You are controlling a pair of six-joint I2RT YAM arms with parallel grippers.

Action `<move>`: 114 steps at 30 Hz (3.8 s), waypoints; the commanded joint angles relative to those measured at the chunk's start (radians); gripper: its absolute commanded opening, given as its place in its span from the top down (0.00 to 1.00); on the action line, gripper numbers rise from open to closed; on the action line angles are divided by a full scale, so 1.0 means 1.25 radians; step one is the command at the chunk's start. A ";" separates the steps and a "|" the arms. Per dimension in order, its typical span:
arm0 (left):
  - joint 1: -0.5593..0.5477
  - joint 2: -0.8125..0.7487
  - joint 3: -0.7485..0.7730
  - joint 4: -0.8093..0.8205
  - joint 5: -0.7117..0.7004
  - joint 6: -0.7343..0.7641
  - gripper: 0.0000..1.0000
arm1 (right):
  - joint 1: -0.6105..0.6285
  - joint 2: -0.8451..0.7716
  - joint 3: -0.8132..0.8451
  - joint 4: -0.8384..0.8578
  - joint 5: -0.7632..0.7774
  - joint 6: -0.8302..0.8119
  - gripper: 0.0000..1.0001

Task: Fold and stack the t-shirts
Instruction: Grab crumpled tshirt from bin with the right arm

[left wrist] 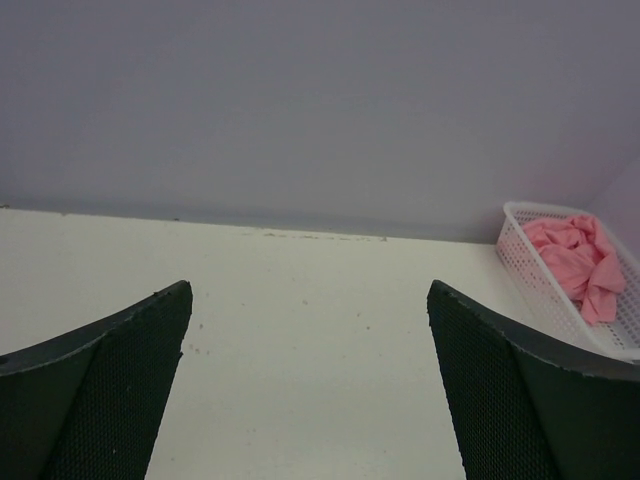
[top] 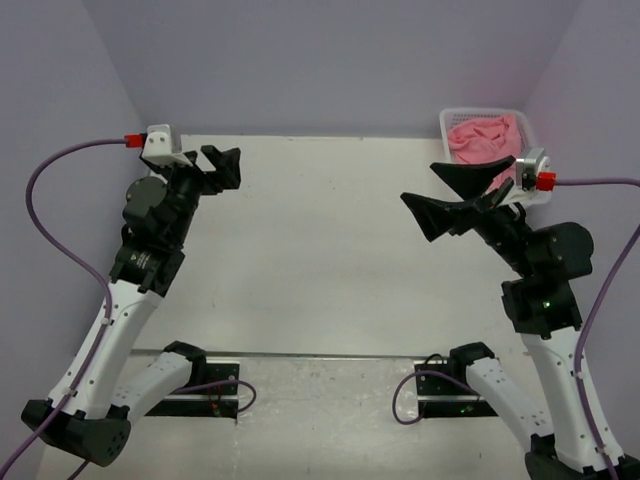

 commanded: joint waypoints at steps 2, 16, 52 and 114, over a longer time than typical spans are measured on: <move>0.000 -0.019 -0.016 0.031 0.121 0.011 0.00 | 0.000 -0.024 -0.020 0.073 -0.076 0.015 0.01; 0.000 0.059 0.064 -0.054 0.020 -0.020 0.02 | 0.003 0.235 0.350 -0.337 0.472 -0.129 0.01; 0.000 0.264 0.006 0.194 -0.104 -0.104 0.00 | -0.346 1.201 0.789 -0.460 0.637 -0.166 0.13; -0.001 0.320 -0.057 0.219 -0.018 -0.193 0.00 | -0.314 1.228 1.166 -0.522 0.679 -0.269 1.00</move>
